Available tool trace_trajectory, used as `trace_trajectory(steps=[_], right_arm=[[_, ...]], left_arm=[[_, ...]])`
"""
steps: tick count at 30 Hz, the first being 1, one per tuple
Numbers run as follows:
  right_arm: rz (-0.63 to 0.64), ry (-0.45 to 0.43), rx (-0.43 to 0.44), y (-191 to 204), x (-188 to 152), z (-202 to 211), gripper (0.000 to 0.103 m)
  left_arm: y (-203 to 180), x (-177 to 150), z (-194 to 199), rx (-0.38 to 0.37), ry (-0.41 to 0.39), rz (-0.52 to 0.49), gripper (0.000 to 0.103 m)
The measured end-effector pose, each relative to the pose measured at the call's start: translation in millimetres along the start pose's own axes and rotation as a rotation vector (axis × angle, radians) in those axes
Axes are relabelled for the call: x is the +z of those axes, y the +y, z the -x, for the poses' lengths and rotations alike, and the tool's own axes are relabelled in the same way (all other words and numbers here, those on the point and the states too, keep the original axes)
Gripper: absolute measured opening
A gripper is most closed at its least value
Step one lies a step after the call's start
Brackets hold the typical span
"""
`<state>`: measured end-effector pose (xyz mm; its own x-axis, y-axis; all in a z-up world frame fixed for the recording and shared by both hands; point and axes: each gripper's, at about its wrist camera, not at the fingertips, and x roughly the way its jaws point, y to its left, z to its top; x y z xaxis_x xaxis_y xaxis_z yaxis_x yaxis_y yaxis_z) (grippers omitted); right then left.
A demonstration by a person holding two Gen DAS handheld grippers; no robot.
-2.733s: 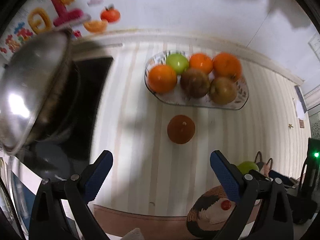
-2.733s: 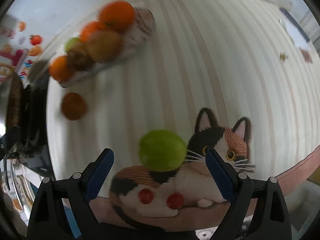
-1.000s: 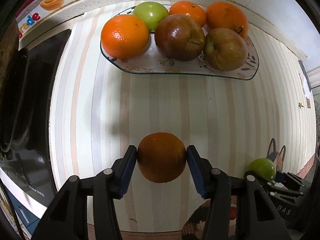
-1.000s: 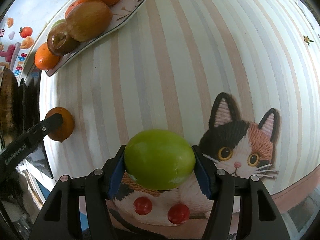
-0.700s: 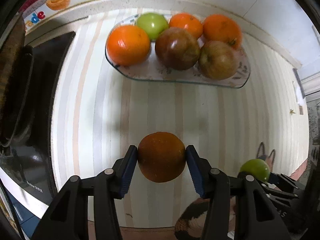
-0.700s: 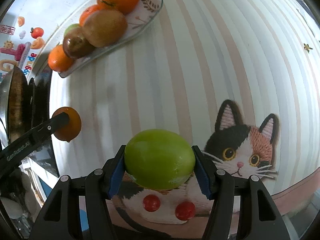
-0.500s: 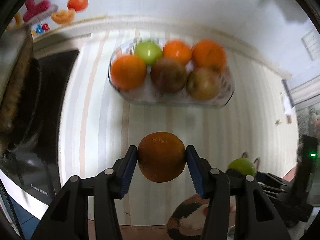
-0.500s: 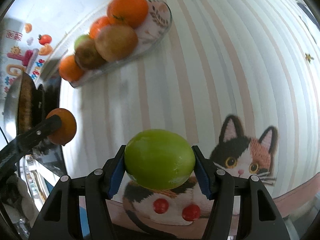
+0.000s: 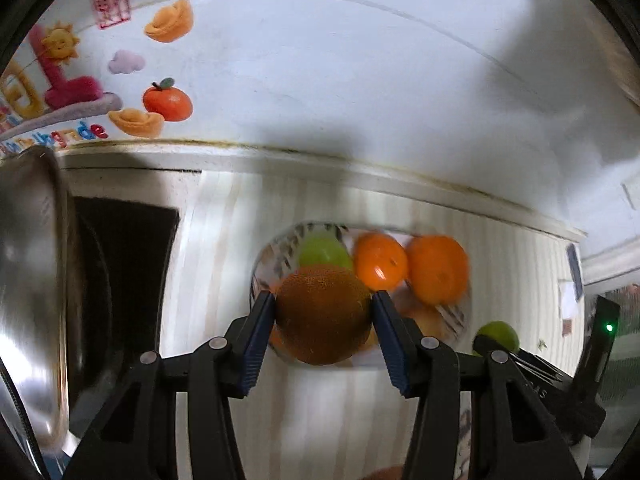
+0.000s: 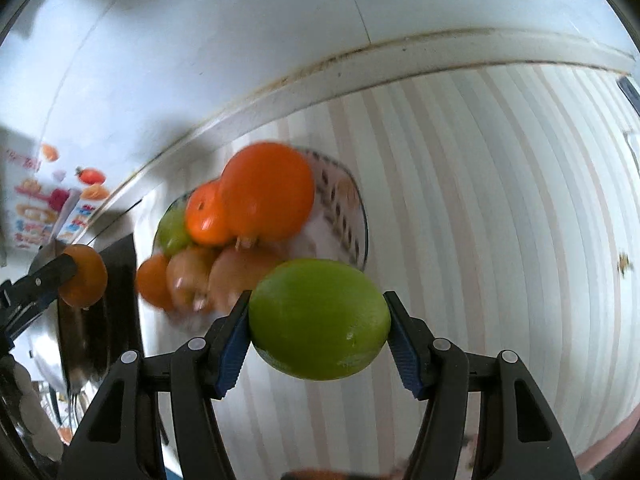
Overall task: Organize fruits
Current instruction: 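Carry the orange and green apple onto the floral plate and open both tools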
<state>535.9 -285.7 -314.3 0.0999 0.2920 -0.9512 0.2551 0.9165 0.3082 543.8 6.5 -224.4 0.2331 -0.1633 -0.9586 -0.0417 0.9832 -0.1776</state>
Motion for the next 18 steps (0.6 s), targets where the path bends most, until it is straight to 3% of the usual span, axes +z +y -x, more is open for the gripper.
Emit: trace_trajectory(steps=[5,11,17,18], right_arm=[[0.022,0.028,-0.037,2,22,-24,0.065],[0.035,0.052,-0.055,4,27,-38,0.065],[0.001,0.059,-0.042,7,29,-47,0.067],[-0.002,0.061,-0.039,5,31,-47,0.073]], left_arm=[[18,35,-47,0.027,0.098,0.024,0.048],[28,47,-92,0.042,0.209,0.038,0.048],[32,52,-101,0.057,0.227,0.026,0.050],[33,53,-101,0.054,0.231,0.021,0.050]])
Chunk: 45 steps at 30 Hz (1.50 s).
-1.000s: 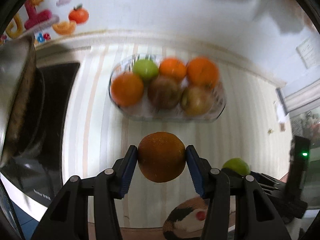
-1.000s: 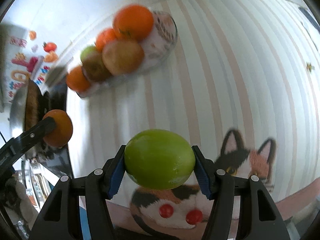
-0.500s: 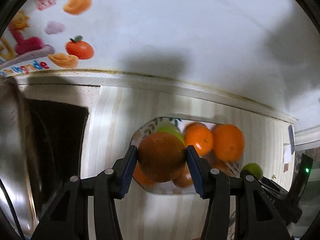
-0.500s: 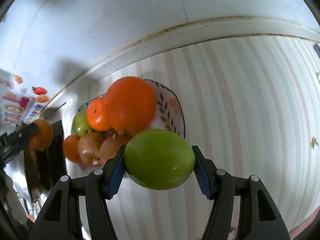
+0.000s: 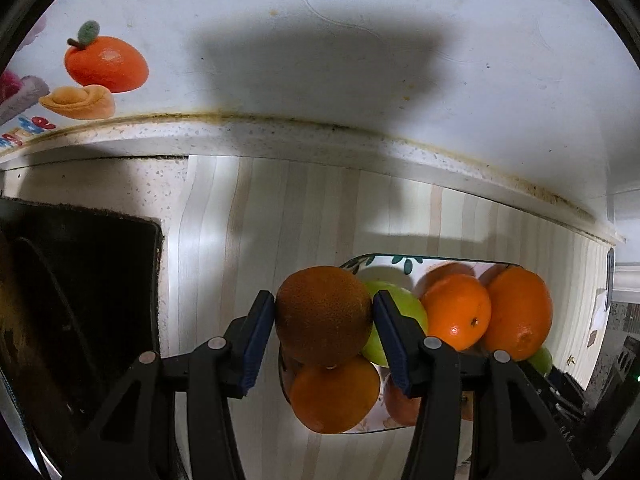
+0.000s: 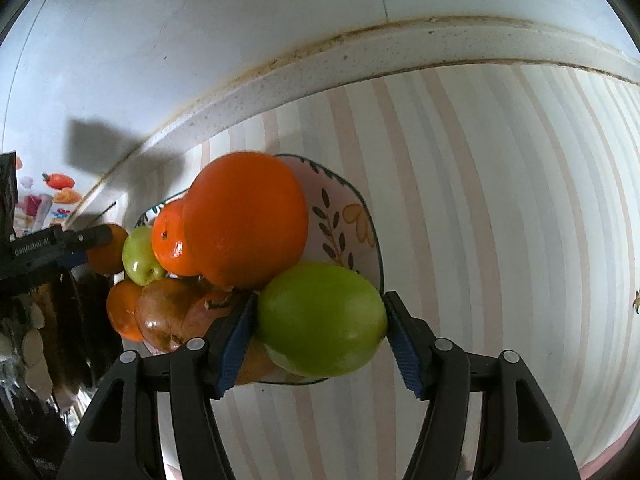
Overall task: Organize fruits
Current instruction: 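Carry the orange and green apple onto the floral plate and open both tools, then pull both open tools back from the plate toward the cat mat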
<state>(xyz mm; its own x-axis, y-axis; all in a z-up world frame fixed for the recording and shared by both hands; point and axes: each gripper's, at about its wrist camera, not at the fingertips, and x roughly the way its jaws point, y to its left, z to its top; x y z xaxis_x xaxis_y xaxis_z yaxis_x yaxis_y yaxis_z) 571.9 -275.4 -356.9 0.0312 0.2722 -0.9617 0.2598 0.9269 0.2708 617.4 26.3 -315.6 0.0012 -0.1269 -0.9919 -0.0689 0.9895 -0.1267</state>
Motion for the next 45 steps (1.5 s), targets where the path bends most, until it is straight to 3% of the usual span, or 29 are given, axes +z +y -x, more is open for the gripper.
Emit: trace_trajectory(steps=[1,2,3,9,14,19,23,25,28,36,45], right_arm=[[-0.007,0.007,0.006,-1,2,-1,0.078],[-0.010,0.009,0.015,-1,1,0,0.079],[-0.010,0.009,0.021,0,2,1,0.079],[-0.002,-0.003,0.031,8,5,7,0.083],[0.004,-0.005,0.037,11,4,8,0.084],[0.021,-0.024,0.023,16,2,14,0.092],[0.048,-0.055,-0.015,21,-4,29,0.095],[0.067,-0.073,-0.051,25,-8,37,0.096],[0.104,-0.120,-0.095,33,-18,53,0.098],[0.195,-0.212,-0.194,58,-62,90,0.098],[0.223,-0.300,-0.203,69,-112,142,0.098]], left_arm=[[0,1,0,-0.003,0.003,-0.002,0.050],[0,3,-1,-0.005,0.009,-0.002,0.050],[1,5,-3,0.005,0.069,-0.003,0.051],[7,3,-10,-0.024,0.106,0.031,0.052],[13,-2,-12,-0.054,0.110,0.057,0.052],[12,-6,-2,-0.059,0.102,0.081,0.052],[7,-12,15,-0.048,0.060,0.066,0.053],[4,-19,28,-0.024,0.023,0.056,0.072],[-5,-34,46,0.006,-0.036,0.025,0.087],[-29,-100,79,0.088,-0.148,-0.046,0.088],[-43,-160,141,0.113,-0.308,-0.082,0.088]])
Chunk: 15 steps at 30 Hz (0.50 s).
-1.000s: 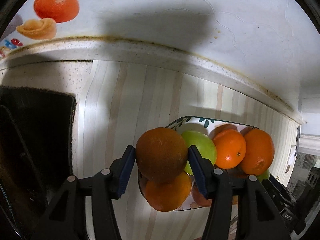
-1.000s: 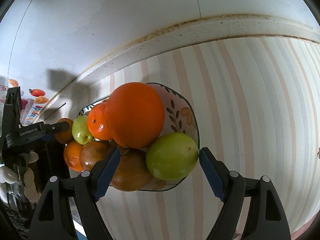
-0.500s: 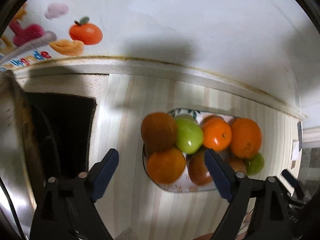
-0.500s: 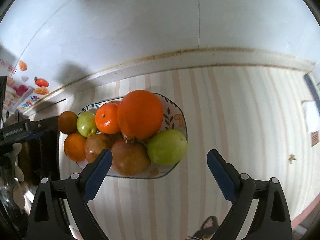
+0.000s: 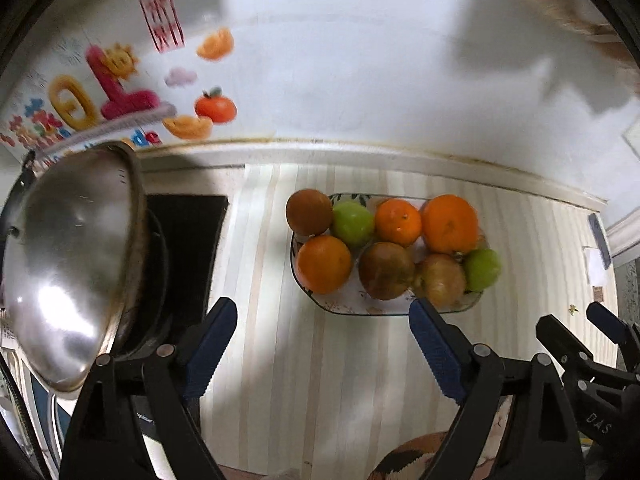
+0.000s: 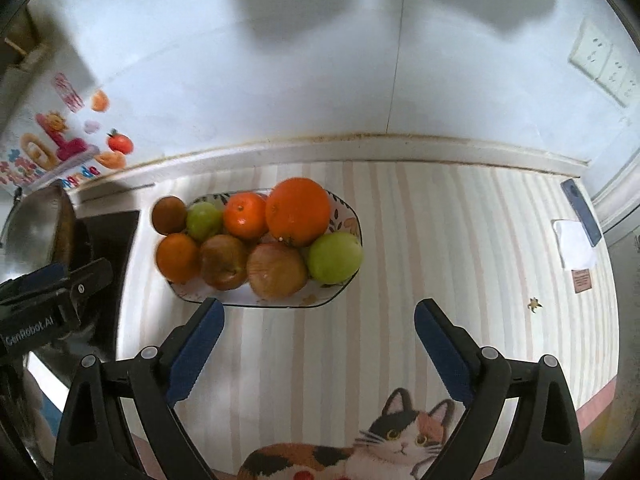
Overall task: Organize fruits
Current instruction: 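Pull both open tools back from the plate toward the cat mat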
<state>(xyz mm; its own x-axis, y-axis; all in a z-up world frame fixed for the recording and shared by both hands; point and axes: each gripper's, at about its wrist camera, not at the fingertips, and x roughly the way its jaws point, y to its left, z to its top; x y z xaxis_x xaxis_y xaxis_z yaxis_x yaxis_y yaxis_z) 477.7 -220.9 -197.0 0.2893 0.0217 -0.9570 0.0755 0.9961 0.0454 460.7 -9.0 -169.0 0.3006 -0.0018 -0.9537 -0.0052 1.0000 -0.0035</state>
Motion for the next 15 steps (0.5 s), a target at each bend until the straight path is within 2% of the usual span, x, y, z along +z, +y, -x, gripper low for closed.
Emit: trace_trajectory(steps=[8,15], right_arm=[[0.016,-0.103,0.001,12,-26,68,0.098],[0.022,-0.157,0.008,23,-48,104,0.098]], left_arm=[[6,-29,68,0.005,-0.127,-0.022,0.088],[10,-52,102,-0.007,-0.174,-0.030,0.088]])
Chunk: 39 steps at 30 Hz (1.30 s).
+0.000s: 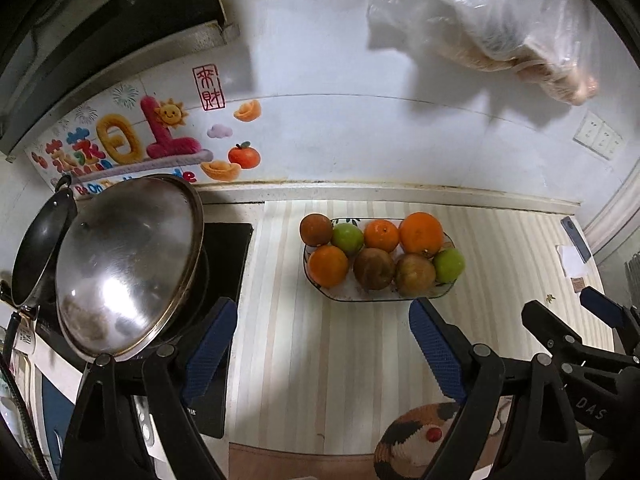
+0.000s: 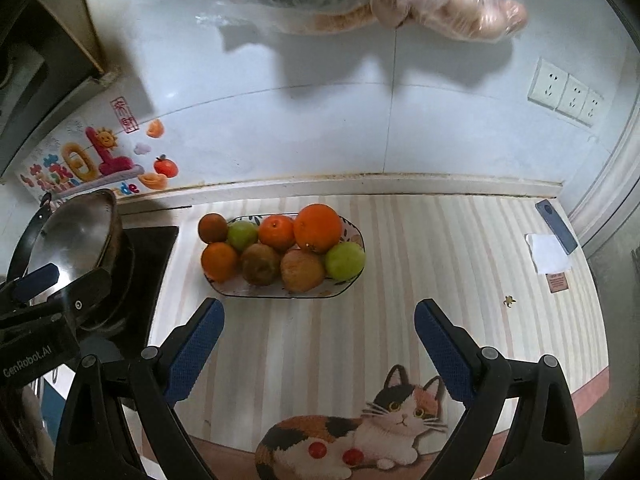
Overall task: Organize fruits
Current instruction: 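Pull both open tools back from the plate toward the cat mat, then grasp a red cherry tomato with the left tool while the right tool grasps the other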
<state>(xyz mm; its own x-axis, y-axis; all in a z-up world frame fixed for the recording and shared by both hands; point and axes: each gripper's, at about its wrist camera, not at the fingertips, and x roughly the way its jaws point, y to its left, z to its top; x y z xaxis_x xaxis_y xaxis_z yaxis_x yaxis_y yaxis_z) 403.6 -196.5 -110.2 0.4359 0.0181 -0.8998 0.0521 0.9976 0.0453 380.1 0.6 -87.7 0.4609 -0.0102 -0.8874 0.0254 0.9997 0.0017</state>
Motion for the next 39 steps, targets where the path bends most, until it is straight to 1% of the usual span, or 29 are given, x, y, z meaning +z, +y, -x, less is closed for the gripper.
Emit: trace_trajectory(steps=[10,15,19,20,21,23,26,27,29,30,31,32,33,34,36,37,39], right_arm=[[-0.002,-0.036,0.021,8,-18,41,0.098],[-0.016,-0.051,0.040,7,-19,51,0.098],[-0.048,-0.051,0.076,-1,-18,52,0.098],[-0.065,-0.047,0.096,-6,-18,51,0.098],[-0.083,-0.038,0.112,-13,-18,48,0.098],[-0.121,-0.010,0.133,-29,-20,38,0.098],[-0.183,0.063,0.139,-58,-32,12,0.098],[-0.199,0.088,0.135,-67,-39,3,0.098],[-0.238,0.163,0.118,-87,-57,-24,0.098],[-0.248,0.196,0.120,-93,-65,-35,0.096],[-0.258,0.246,0.124,-101,-79,-51,0.089],[-0.263,0.276,0.124,-104,-89,-61,0.084],[-0.271,0.325,0.130,-108,-105,-74,0.075],[-0.280,0.391,0.144,-111,-122,-93,0.070],[-0.305,0.484,0.179,-112,-148,-118,0.064],[-0.321,0.527,0.197,-112,-163,-131,0.061],[-0.332,0.572,0.210,-110,-180,-146,0.058]], left_arm=[[-5,-16,31,-0.027,-0.030,-0.023,0.088],[-4,-18,35,-0.029,-0.031,-0.012,0.088],[-7,-19,31,-0.047,-0.019,-0.006,0.089],[-10,-19,27,-0.051,-0.009,-0.011,0.092],[-12,-19,24,-0.052,-0.001,-0.016,0.101],[-19,-22,13,-0.055,0.018,-0.028,0.102],[-31,-29,-7,-0.065,0.068,-0.047,0.102],[-36,-33,-18,-0.064,0.096,-0.057,0.102],[-47,-41,-36,-0.064,0.142,-0.072,0.102],[-53,-46,-48,-0.060,0.174,-0.087,0.102],[-58,-50,-57,-0.061,0.198,-0.105,0.102],[-64,-55,-67,-0.061,0.226,-0.126,0.102],[-72,-63,-80,-0.055,0.261,-0.154,0.102],[-76,-68,-88,-0.055,0.284,-0.168,0.102],[-86,-83,-110,-0.069,0.370,-0.199,0.102],[-89,-88,-118,-0.070,0.401,-0.209,0.102],[-95,-103,-136,-0.080,0.478,-0.222,0.102]])
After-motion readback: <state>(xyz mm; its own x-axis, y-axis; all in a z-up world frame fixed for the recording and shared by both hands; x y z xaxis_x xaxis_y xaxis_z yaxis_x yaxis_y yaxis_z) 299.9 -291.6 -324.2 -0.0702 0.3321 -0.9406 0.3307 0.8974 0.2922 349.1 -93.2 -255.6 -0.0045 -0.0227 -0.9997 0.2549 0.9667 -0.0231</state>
